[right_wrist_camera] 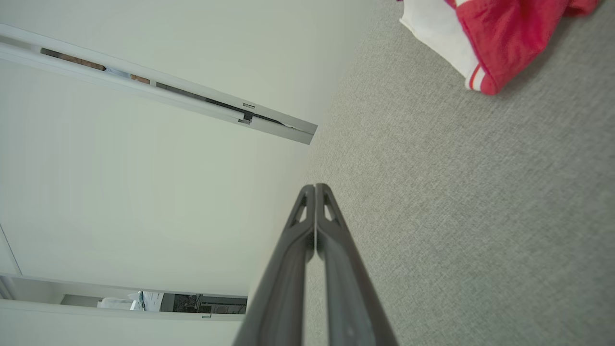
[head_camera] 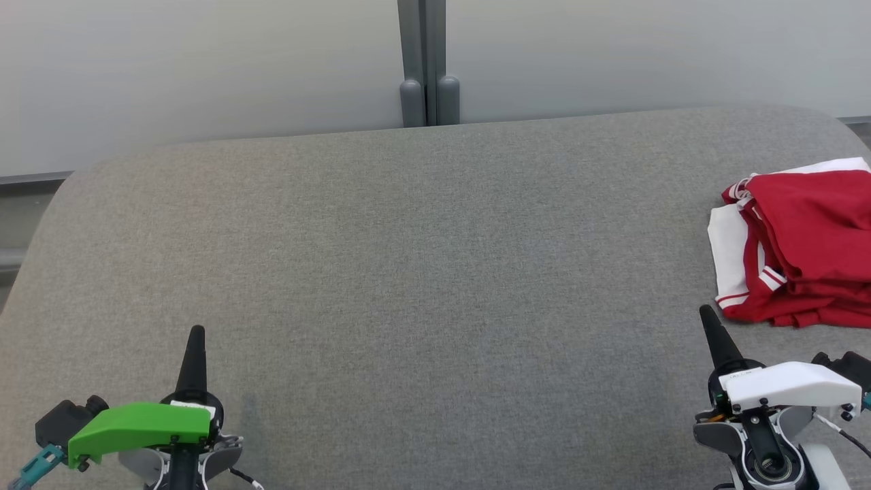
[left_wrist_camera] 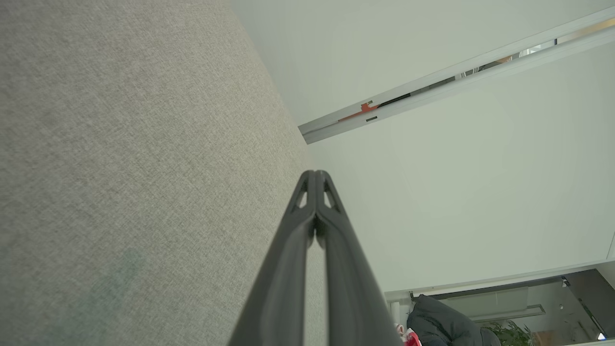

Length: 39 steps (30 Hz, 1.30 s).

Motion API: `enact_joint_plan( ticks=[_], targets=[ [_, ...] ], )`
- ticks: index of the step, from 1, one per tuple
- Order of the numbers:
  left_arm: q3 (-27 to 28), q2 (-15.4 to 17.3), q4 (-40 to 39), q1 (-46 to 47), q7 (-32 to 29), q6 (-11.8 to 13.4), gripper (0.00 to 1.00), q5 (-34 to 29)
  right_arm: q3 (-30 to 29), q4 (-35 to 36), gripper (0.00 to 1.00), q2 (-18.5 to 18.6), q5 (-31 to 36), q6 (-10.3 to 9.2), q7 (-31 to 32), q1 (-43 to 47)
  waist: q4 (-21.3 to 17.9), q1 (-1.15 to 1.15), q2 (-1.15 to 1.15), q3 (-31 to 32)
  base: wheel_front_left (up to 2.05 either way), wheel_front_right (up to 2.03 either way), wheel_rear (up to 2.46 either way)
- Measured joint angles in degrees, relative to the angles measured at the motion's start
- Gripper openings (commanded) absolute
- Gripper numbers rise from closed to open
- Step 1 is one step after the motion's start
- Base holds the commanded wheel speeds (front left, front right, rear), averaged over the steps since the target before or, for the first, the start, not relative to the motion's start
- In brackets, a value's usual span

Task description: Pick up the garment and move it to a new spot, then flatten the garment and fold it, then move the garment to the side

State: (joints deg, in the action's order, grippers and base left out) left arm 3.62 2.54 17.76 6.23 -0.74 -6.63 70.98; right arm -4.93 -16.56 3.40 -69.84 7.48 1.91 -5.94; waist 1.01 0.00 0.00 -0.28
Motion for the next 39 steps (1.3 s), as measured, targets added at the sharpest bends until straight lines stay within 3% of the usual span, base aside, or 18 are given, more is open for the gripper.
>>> enact_joint_plan(
  ticks=[39],
  targets=[
    [2.21,0.10,-2.91,0.00,-4.67,-0.49,0.00,16.77,-1.26,1.93,0.00,-0.43,-17.78,0.00,3.60,-0.08,-0.77,0.00,0.00,0.08,0.00,0.00,0.00]
  ],
)
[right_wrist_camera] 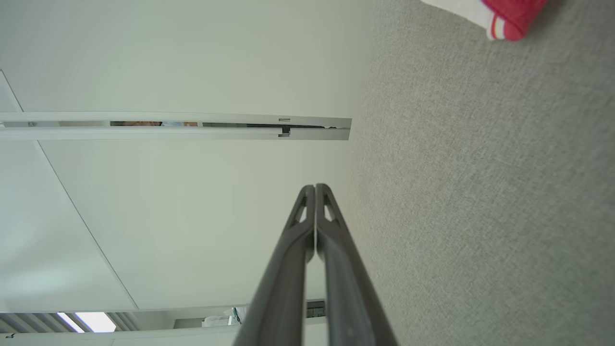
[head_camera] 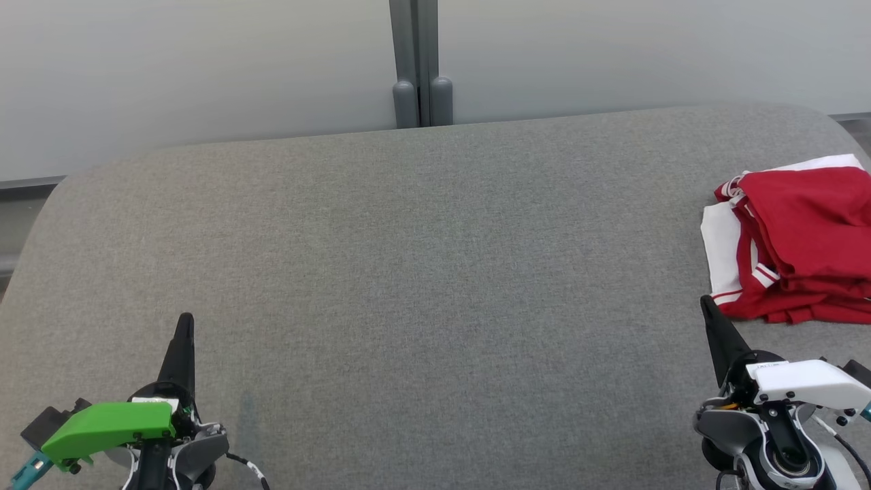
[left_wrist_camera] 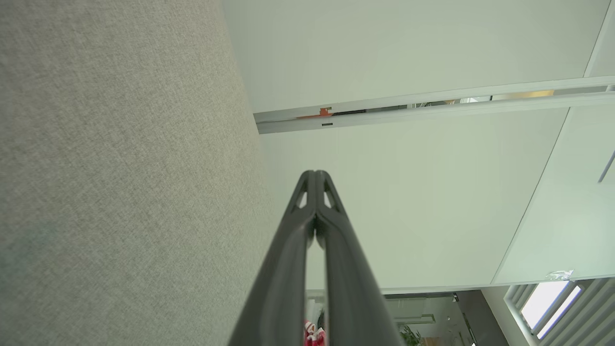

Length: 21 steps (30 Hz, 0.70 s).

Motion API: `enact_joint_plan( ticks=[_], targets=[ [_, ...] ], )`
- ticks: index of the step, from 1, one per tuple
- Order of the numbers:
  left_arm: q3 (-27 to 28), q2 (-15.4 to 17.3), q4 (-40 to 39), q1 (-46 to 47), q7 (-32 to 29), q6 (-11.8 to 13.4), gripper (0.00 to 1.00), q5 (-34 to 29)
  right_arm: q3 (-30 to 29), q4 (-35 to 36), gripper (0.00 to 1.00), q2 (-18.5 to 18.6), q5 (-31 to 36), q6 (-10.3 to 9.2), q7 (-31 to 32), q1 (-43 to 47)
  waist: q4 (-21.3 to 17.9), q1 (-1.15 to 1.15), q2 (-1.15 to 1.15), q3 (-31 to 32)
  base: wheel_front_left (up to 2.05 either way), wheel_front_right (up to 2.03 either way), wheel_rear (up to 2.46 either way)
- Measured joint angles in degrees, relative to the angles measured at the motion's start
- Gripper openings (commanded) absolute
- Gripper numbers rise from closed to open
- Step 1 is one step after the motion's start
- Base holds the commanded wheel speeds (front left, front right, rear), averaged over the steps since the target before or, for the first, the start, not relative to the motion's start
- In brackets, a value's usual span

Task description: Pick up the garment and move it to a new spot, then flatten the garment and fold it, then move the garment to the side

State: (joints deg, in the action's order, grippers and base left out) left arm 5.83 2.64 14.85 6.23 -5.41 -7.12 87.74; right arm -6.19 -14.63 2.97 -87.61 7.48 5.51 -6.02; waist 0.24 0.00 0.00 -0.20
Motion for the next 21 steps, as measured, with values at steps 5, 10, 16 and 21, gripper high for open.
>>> enact_joint_plan(
  ticks=[5,10,16,21],
  targets=[
    [0.27,0.01,-0.30,0.00,-0.53,-0.02,0.00,1.91,-0.13,0.18,0.00,-0.04,-1.92,0.00,0.46,-0.02,-0.10,0.00,0.00,0.01,0.00,0.00,0.00],
    [0.54,0.02,-0.62,0.01,-1.02,-0.20,0.00,3.58,-0.26,0.36,0.00,-0.08,-3.75,0.00,0.79,-0.04,-0.19,0.00,0.00,0.02,0.00,0.00,0.00],
    [0.67,0.02,-0.80,0.01,-1.09,-0.25,0.00,4.66,-0.33,0.47,0.00,-0.11,-4.59,-0.01,1.03,-0.06,-0.24,0.00,0.00,0.02,0.00,0.00,0.00],
    [0.67,0.02,-0.81,0.01,-1.09,-0.25,0.00,4.66,-0.33,0.47,0.00,-0.11,-4.59,-0.01,1.03,-0.07,-0.24,0.00,0.00,0.02,0.00,0.00,0.00]
  ],
)
